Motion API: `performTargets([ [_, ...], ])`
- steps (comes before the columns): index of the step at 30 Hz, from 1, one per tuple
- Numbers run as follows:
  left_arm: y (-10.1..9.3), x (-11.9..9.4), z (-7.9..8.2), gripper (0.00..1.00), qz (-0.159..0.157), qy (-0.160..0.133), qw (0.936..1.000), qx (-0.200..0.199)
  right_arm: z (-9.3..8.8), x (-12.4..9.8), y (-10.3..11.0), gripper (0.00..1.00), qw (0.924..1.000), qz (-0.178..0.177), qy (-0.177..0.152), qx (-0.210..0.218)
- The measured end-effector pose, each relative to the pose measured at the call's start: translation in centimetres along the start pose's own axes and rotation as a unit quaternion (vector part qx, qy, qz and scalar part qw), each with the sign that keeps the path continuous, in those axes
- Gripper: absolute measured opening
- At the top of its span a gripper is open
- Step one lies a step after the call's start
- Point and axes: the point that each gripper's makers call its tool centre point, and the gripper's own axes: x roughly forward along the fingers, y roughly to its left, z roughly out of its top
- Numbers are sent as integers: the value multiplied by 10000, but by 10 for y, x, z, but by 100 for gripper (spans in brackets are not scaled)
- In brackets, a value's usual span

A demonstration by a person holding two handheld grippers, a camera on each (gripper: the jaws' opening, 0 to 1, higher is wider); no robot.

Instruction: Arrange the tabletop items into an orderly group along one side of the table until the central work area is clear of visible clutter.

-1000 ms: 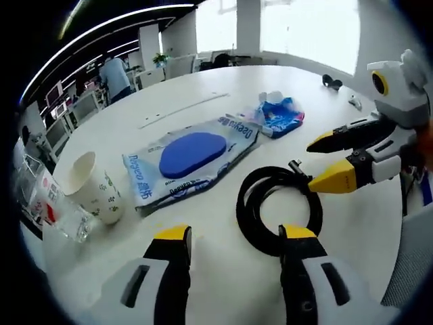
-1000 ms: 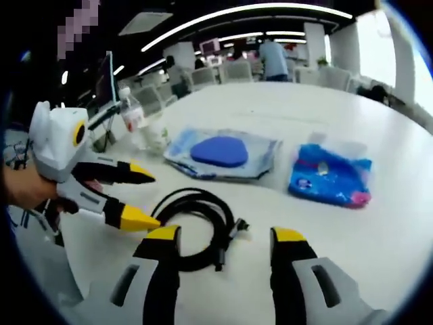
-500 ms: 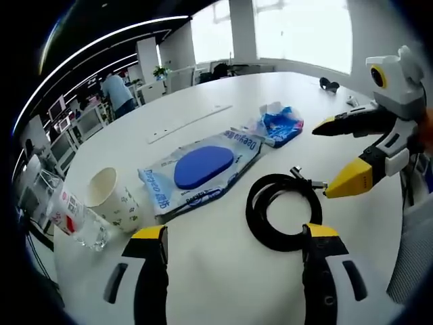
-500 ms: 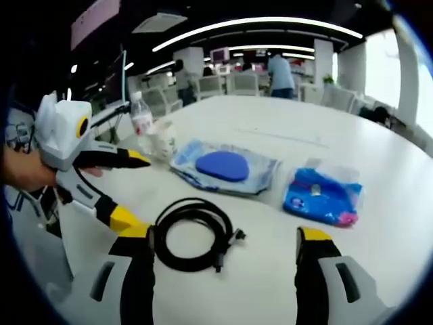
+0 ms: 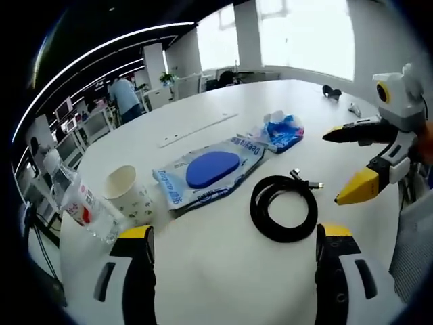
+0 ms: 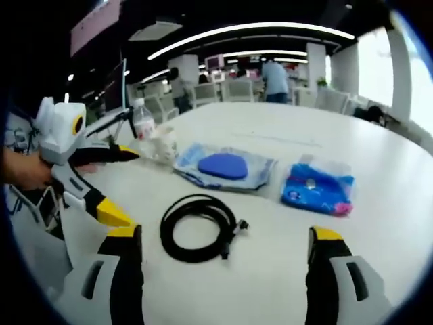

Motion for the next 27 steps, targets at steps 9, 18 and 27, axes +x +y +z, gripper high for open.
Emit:
performTargets([
  [9,12,-14,-16,99,113,-88,9995,269,21,-19,-11,100,9967,-139,-741,303],
  [18,27,-31,-15,99,272,-584,9978,-175,22,-24,-23,99,9957,-438,-816,26],
  [27,36,-44,-21,99,667,-650,9955,-173,7,-28,-21,99,9962,-369,-584,-536],
])
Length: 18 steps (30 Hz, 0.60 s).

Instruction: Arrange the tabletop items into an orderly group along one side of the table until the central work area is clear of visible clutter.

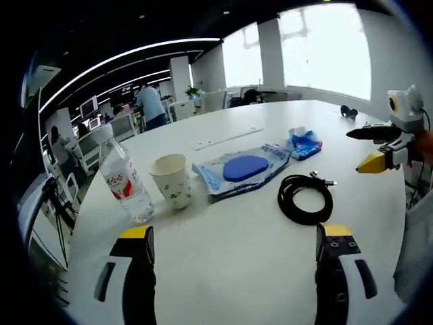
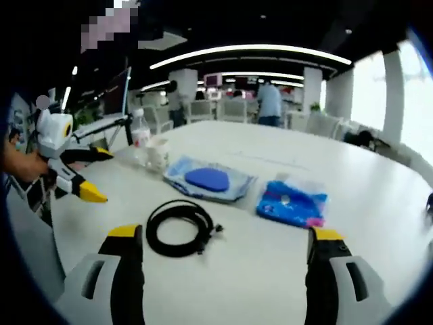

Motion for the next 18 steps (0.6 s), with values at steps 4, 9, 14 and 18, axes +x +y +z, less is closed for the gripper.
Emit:
performTargets([
  [4,1,-6,-1,99,88,-83,9999,50,-2,-6,-2,99,9998,-102,-83,134],
  [9,-2,-14,-9,99,123,-79,9999,41,4,-21,10,100,9988,168,-450,63],
  [14,-9,-23,-8,99,22,-262,9996,-117,2,-25,8,100,9977,172,-511,415],
  [18,-10,-28,-13,99,82,-212,9996,-141,-3,-32,10,100,9983,180,-473,283],
])
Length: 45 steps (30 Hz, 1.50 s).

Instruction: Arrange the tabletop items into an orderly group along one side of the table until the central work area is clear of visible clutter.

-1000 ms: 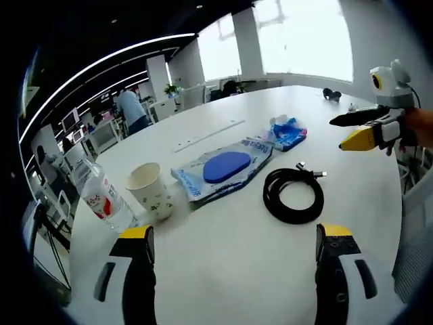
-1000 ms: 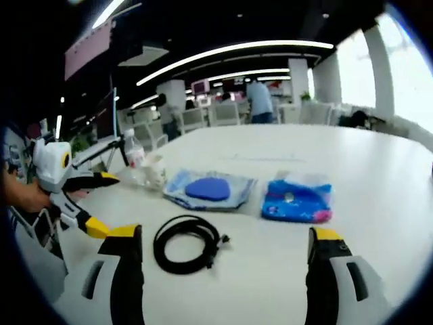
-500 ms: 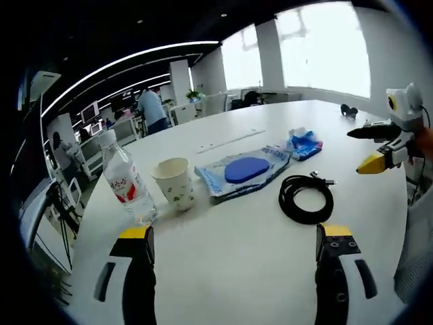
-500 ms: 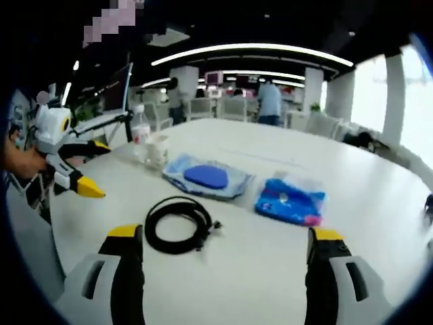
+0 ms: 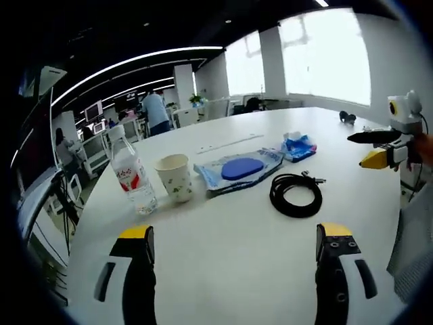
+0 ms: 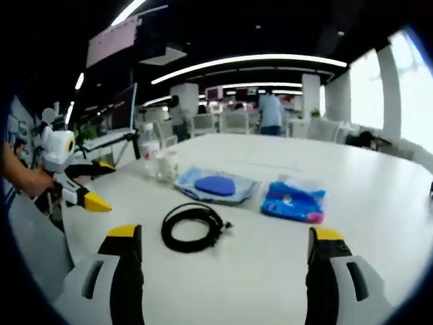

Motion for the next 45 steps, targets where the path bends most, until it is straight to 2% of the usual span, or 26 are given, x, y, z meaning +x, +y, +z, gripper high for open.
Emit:
performTargets([
  [6,0,-16,2,99,69,25,9999,-131,2,-12,2,100,9999,3,148,-69],
  [8,0,-22,5,99,107,14,9999,-85,4,-18,2,100,9999,-16,85,-59],
  [11,0,-29,7,99,136,4,9999,-46,6,-23,0,100,9998,-110,52,183],
  [15,4,-42,8,99,255,-35,9997,-50,9,-31,3,100,9998,-134,15,158],
  [21,8,-61,-1,99,493,-6,9987,-112,10,-37,10,100,9996,-164,-4,230],
  [24,12,-66,-7,99,681,69,9976,-75,5,-41,12,100,9995,-183,33,245],
  [29,17,-74,0,99,854,-87,9963,-77,-1,-45,13,100,9994,-231,67,231],
  [32,19,-78,-4,99,910,-85,9958,-94,-4,-46,13,100,9994,-274,89,173],
  [35,13,-76,0,99,799,-174,9966,32,-1,-46,10,100,9992,-351,12,173],
  [36,9,-75,-3,99,745,-127,9970,158,0,-46,9,100,9992,-367,-2,177],
  [40,1,-72,-3,99,615,-131,9977,260,0,-45,8,100,9988,-393,-39,277],
  [45,3,-72,-1,99,551,-209,9982,66,5,-46,8,100,9986,-449,-149,217],
])
